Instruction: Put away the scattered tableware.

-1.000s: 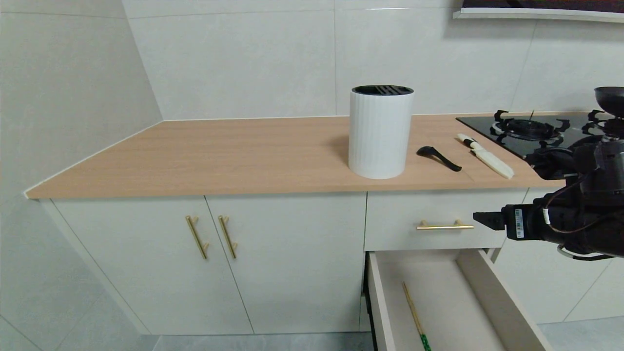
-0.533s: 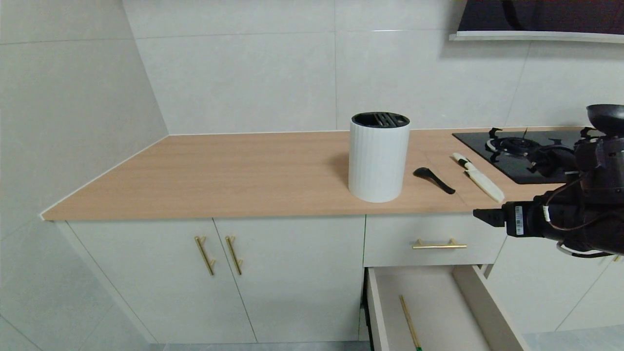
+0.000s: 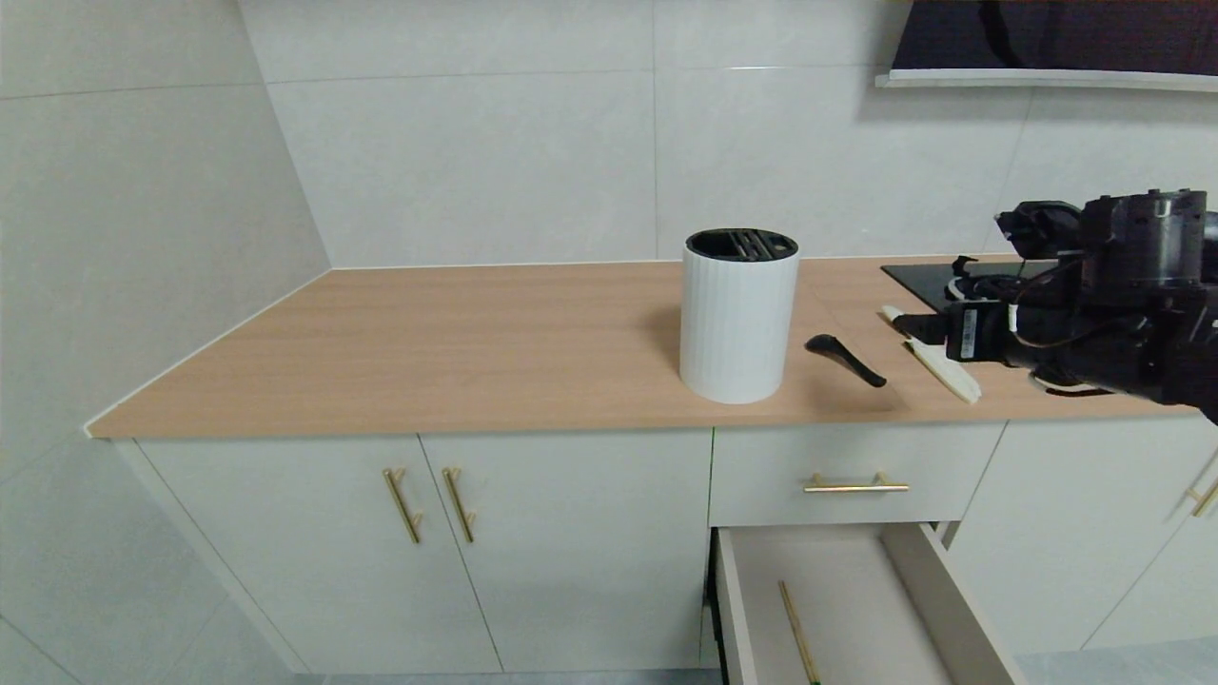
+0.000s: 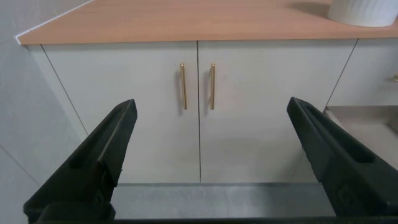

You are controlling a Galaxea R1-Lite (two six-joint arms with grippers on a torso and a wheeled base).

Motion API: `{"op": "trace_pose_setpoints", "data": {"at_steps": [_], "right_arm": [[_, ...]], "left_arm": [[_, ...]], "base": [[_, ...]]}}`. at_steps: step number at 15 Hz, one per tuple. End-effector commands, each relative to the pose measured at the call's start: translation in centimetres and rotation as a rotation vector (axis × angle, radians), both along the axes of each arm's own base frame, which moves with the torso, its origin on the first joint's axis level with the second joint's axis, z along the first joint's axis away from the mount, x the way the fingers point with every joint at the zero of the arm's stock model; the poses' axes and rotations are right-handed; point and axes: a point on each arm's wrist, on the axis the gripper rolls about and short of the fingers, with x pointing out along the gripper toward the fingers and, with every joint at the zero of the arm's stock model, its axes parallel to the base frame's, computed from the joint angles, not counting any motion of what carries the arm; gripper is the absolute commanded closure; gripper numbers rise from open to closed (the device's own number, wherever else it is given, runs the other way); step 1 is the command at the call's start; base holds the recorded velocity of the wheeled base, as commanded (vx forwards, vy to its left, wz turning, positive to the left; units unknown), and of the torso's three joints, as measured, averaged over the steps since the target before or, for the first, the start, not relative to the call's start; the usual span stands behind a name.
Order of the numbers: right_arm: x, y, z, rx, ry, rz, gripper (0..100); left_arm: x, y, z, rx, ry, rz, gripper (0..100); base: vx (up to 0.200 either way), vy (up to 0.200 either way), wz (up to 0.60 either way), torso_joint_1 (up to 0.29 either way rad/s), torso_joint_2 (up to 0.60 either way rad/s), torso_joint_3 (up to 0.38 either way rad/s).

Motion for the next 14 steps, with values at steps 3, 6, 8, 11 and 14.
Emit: {"op": "trace_pose_setpoints", "data": {"at_steps": [3, 6, 8, 11, 14], "right_arm": [[7.7, -1.5, -1.6, 0.022, -0.017, 0.001, 0], [9.3, -1.8, -4.9, 0.011, 0.062, 0.151, 0], [10.4, -2.2, -7.1, 0.000, 0.076, 0.188, 0], [11.2, -2.4, -8.5, -0.020, 0.073, 0.192, 0], [12.1, -2.6, -9.6, -0.003, 0.040, 0.215, 0]], "left_arm": [[0.0, 0.0, 0.0, 0.000, 0.000, 0.001, 0], [0.0, 0.0, 0.0, 0.000, 0.000, 0.001, 0], [0.0, 0.0, 0.0, 0.000, 0.002, 0.001, 0], [0.0, 0.0, 0.0, 0.000, 0.000, 0.001, 0], [0.0, 0.0, 0.0, 0.000, 0.002, 0.001, 0]], "base": [[0.000, 0.000, 0.00, 0.000, 0.00, 0.000], [0.000, 0.000, 0.00, 0.000, 0.00, 0.000], [0.000, 0.000, 0.00, 0.000, 0.00, 0.000], [0.000, 0.000, 0.00, 0.000, 0.00, 0.000], [0.000, 0.000, 0.00, 0.000, 0.00, 0.000]]}}
